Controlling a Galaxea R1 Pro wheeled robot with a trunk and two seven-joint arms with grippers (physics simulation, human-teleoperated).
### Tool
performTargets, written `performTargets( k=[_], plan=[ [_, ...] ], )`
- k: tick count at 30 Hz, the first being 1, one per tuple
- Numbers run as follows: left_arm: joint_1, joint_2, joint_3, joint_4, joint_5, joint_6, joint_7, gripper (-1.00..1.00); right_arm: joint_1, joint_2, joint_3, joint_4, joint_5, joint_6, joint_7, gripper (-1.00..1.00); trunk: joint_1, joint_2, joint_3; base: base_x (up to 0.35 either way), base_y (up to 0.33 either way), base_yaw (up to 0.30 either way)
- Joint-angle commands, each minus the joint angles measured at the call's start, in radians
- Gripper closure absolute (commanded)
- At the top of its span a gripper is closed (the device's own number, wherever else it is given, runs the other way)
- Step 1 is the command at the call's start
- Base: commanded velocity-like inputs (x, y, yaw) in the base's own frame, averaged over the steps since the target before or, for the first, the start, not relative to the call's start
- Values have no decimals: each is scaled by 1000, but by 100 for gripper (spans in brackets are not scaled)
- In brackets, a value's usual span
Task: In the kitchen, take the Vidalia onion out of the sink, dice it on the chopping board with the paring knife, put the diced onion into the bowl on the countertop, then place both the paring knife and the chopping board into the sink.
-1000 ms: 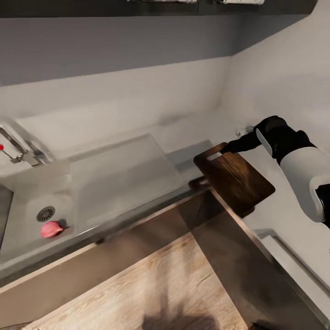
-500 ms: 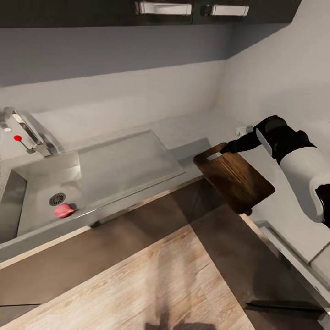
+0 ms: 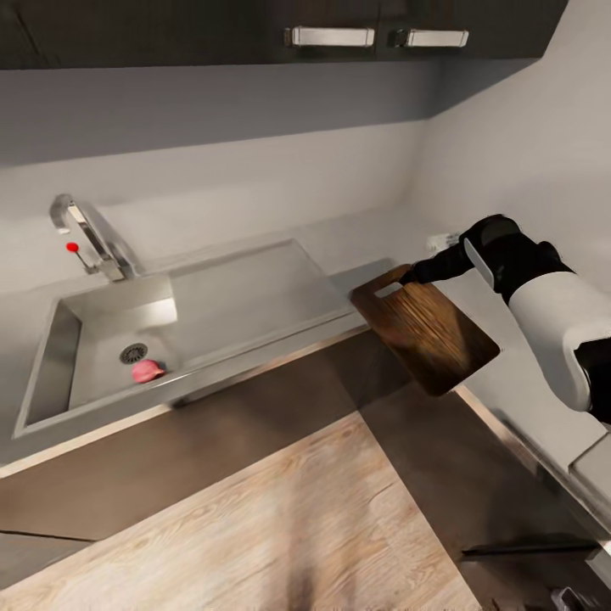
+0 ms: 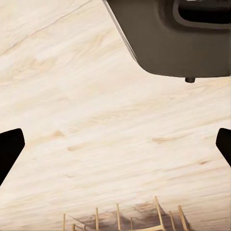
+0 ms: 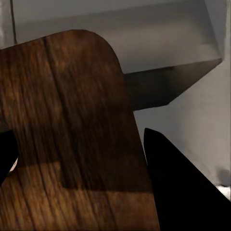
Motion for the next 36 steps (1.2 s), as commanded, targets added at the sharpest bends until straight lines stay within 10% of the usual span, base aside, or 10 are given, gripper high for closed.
performTargets(
  k=[1,13,31,36],
  plan=[
    [0,0,0,-1,0,-1,-1,-100,-1,2,4,-1,5,3,6,100,0,-1,0,-268,99,167],
    [0,1,0,-2,0,-1,0,-100,-1,22,4,-4,2,1,6,100,0,-1,18,-197,77,171],
    [-1,0,1,-4,0,-1,-1,-100,0,159,-1,8,3,-6,3,100,0,-1,40,-3,1,127],
    [-1,0,0,-4,-1,-1,-1,-100,41,196,-2,30,-18,-200,-1,100,0,-1,40,0,0,2]
  ],
)
